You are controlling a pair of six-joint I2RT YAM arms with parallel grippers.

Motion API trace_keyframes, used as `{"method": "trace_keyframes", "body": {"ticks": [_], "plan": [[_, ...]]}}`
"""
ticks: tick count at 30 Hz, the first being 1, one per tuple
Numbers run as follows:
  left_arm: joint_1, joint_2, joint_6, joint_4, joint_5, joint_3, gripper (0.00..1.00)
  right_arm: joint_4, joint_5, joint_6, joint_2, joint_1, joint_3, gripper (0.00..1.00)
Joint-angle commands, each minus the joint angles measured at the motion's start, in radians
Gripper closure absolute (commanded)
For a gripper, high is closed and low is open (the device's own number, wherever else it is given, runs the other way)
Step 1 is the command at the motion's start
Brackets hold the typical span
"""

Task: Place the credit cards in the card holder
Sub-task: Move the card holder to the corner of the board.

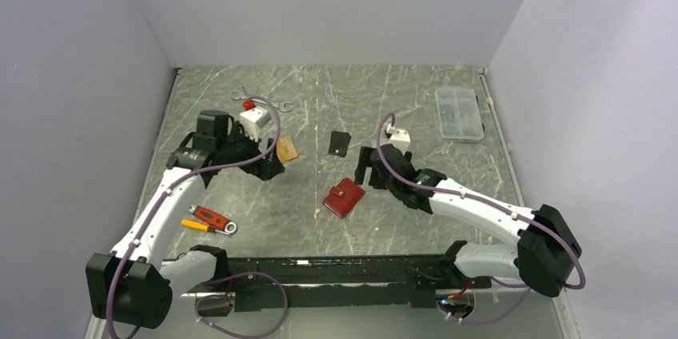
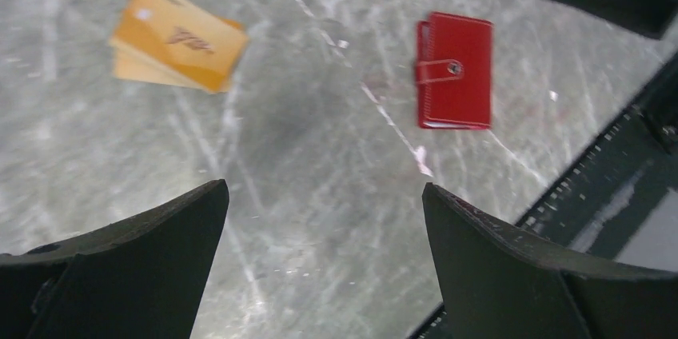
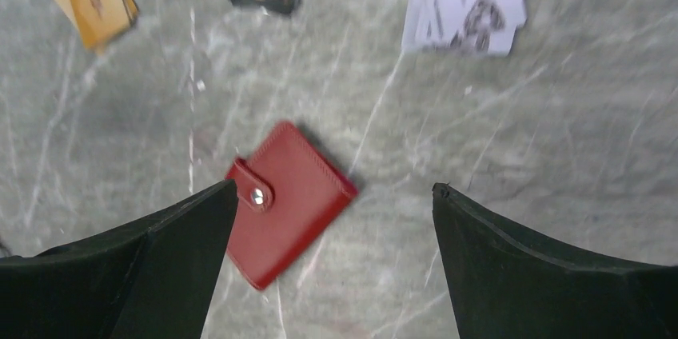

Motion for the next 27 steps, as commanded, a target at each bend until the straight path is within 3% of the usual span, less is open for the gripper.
{"method": "trace_keyframes", "body": {"ticks": [1,8,15,21,27], "plan": [[-0.117,0.047,-0.065,0.020,0.040,-0.016,0.01,0.005,-0.036,0.113,0.005,0.042,-0.057,0.07],[-0.220,0.123,-0.156,0.166,0.059,-0.113,0.01,0.086,-0.067,0.031,0.100,0.042,-0.002,0.13],[-0.322,0.185,-0.061,0.283,-0.030,-0.166,0.01,0.151,-0.153,-0.012,0.294,0.034,0.091,0.21],[-0.413,0.250,-0.074,0.261,-0.137,-0.125,0.04,0.185,-0.217,-0.007,0.347,0.016,0.071,0.31],[-0.420,0.200,-0.072,0.300,-0.130,-0.156,0.02,0.197,-0.256,0.027,0.379,0.017,0.032,0.43]]}}
